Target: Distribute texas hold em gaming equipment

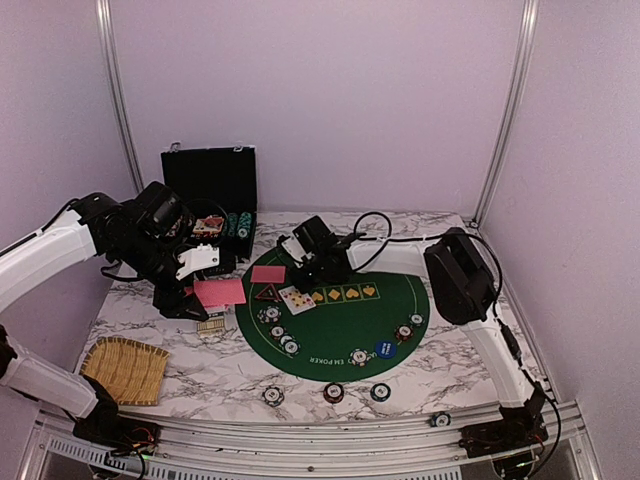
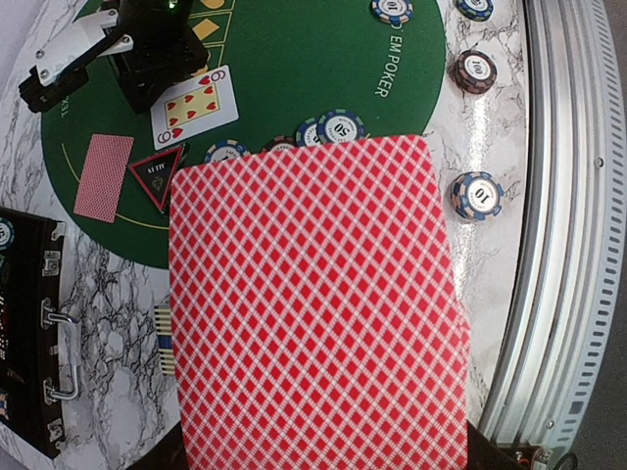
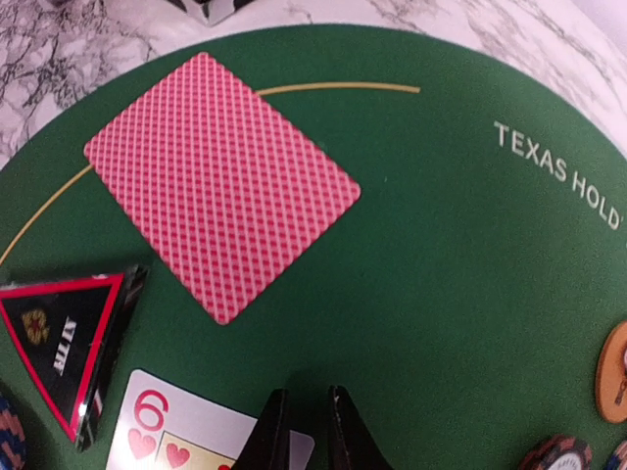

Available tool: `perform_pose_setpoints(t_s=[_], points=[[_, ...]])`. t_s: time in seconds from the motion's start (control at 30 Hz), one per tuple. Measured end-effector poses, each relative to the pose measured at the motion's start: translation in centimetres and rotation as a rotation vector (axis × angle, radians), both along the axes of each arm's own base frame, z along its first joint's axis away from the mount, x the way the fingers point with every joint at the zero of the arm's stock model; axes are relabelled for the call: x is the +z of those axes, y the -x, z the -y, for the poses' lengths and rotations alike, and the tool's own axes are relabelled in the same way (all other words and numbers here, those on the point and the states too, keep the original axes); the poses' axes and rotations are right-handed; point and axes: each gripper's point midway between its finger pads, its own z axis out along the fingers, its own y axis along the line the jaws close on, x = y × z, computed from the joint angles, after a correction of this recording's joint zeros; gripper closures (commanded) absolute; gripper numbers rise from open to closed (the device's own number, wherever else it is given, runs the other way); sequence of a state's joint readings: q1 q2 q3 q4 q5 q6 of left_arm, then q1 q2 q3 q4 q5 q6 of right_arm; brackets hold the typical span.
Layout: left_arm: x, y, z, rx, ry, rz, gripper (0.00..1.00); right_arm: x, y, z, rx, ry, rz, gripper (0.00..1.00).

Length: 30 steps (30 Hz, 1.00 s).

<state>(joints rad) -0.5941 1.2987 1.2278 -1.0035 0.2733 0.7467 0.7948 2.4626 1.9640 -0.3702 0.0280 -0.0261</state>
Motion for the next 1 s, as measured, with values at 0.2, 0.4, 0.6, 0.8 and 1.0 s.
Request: perform_pose_setpoints(t_s=[0.2, 0.4, 0.6, 0.8, 1.0], points=[[-0.2, 0.0, 0.1, -0.001, 0.000, -0.012, 1.00, -0.1, 3.6, 1.3, 0.039, 0.036, -0.031, 0.90], [-0.2, 0.0, 0.1, 0.000, 0.002, -0.013, 1.00, -0.1, 7.6, 2.8, 0.082, 0.048, -0.090, 0.92], [-0.1, 0.1, 0.2, -0.002, 0.006, -0.017, 1.00, -0.2, 11.2, 2.4, 0.133, 0.046, -0.130, 0.92], [-0.1, 0.1, 0.2, -0.002, 0.005, -0.019, 1.00, -0.1, 13.8, 0.4, 0.166, -0.008, -0.175, 0.93], [-0.2, 0.2, 0.1, -0.002, 0.002, -0.024, 1.00, -0.1, 15.4, -0.9, 0.177, -0.074, -0.227, 0.93]])
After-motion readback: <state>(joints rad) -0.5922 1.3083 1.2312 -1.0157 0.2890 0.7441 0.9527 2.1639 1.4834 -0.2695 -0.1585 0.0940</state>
